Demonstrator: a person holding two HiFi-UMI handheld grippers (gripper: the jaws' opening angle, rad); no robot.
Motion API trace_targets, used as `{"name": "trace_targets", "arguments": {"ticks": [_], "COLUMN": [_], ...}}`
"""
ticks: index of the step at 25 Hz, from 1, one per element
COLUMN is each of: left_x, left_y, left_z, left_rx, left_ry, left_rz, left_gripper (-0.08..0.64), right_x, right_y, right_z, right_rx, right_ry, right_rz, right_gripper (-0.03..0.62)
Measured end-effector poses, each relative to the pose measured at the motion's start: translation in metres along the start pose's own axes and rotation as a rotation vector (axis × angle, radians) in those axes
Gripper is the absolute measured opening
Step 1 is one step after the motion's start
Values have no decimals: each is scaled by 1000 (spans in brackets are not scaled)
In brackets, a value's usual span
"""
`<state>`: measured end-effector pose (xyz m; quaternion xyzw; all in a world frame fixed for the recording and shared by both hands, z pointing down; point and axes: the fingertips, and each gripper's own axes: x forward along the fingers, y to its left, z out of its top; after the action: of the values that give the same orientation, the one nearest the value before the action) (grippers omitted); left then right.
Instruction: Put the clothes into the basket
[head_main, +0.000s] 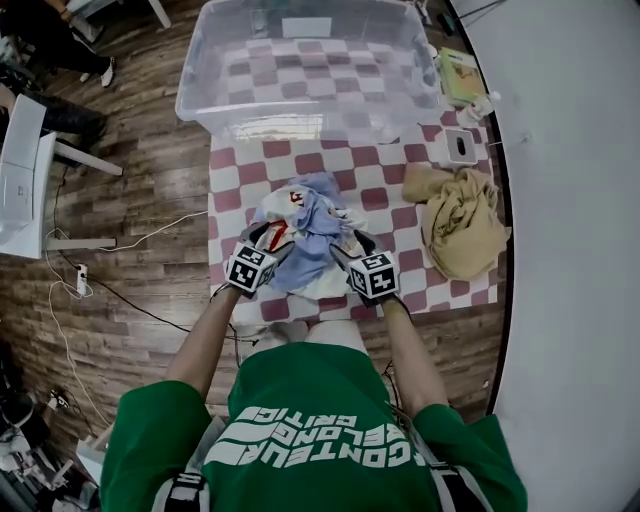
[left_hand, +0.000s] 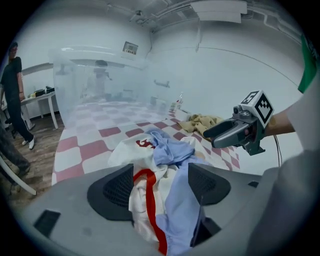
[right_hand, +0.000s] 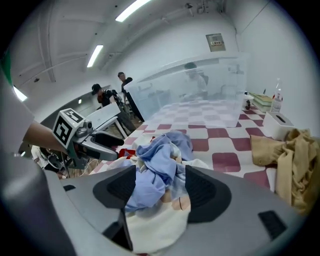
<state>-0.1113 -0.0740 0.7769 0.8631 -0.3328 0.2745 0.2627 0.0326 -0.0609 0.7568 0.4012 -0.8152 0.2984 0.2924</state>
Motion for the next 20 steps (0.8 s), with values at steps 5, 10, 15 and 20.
{"name": "trace_targets", "arguments": {"ticks": [5,10,15,20], "left_x": [25,50,69,78], "left_y": [10,16,14,14], "left_z": [-14,-28,-41,-47], "left_rx": [21,6,0,-18], "left_ry": [68,124,161,163], "left_rz": [16,8,0,8], "left_gripper": [356,359,359,359], "right_x": [25,53,78,86], "right_y": [-24,-35,-32,-29], "right_z": [-12,-34,-50,-50], "right_rx": [34,48,87,85], "right_ry": [40,123,174,169], "right_rz": [-49,-43,-12,-20], "right_gripper": [323,330,330,328]}}
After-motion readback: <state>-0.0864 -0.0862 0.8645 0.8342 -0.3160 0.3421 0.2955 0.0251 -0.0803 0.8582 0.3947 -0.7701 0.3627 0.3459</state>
